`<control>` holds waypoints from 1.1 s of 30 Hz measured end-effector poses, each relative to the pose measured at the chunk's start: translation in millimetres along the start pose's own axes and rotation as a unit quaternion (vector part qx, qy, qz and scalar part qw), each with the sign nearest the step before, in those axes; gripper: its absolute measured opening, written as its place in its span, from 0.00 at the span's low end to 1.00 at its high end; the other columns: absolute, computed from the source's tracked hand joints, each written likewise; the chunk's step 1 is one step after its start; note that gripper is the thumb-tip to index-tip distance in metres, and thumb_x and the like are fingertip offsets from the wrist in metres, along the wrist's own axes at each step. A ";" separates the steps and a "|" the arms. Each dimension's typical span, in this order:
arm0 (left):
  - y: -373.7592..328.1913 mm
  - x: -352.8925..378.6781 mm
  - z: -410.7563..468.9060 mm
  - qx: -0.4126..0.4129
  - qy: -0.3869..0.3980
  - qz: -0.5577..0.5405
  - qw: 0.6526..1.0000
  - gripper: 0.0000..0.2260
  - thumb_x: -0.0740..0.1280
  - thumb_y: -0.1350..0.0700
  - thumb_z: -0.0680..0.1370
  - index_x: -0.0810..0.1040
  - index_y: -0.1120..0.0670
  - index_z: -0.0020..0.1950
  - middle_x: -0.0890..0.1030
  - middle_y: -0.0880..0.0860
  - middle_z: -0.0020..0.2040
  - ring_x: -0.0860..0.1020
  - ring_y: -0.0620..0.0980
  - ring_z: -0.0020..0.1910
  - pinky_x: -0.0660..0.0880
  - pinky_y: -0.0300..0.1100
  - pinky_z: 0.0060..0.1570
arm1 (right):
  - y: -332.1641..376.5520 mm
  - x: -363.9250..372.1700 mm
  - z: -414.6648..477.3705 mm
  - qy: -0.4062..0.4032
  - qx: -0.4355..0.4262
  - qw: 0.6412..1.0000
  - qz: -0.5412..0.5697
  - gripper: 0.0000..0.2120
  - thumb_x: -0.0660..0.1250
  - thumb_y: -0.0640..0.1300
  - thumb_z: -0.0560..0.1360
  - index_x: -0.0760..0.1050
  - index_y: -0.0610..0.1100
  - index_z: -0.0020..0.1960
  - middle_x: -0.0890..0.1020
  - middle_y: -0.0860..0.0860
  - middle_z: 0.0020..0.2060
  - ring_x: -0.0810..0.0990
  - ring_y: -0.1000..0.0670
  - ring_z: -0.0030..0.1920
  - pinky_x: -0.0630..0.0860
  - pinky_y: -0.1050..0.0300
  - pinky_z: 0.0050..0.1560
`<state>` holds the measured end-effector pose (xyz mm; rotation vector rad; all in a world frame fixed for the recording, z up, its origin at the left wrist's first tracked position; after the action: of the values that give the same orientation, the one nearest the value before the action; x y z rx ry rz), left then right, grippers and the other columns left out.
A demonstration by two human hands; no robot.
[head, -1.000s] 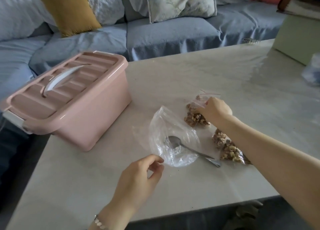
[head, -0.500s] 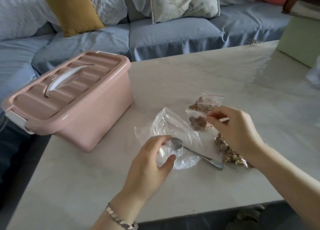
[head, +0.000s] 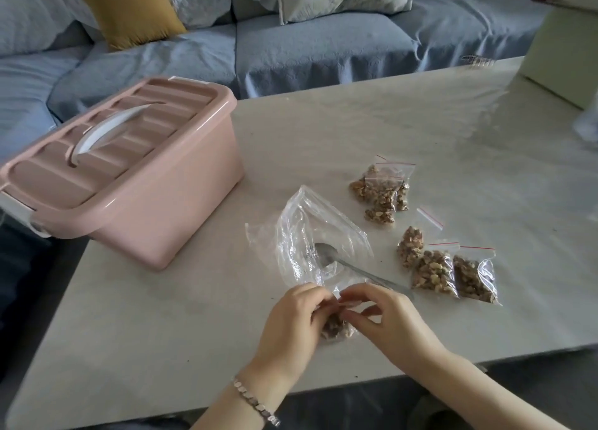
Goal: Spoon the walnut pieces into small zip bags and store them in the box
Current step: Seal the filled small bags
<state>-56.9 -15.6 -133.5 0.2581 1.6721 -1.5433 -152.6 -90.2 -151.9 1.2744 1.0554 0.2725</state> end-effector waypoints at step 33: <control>18.3 -1.0 -2.6 -0.109 -0.007 -0.137 0.985 0.08 0.73 0.60 0.70 0.81 0.46 0.37 0.83 0.45 0.36 0.80 0.36 0.37 0.73 0.28 0.40 | -14.2 -10.8 1.6 -0.065 0.051 0.991 0.103 0.04 0.76 0.38 0.65 0.83 0.46 0.35 0.84 0.50 0.32 0.82 0.51 0.34 0.79 0.55 0.41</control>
<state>-45.6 -8.7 -146.5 -0.1011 1.9087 -1.5351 -162.4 -103.4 -159.0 1.4757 0.8364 0.2901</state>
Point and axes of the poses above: each hand's wrist, its own z-axis towards the middle knuckle, its own x-axis out of the palm, y = z × x, the point moved 9 cm from there along z, towards the middle knuckle
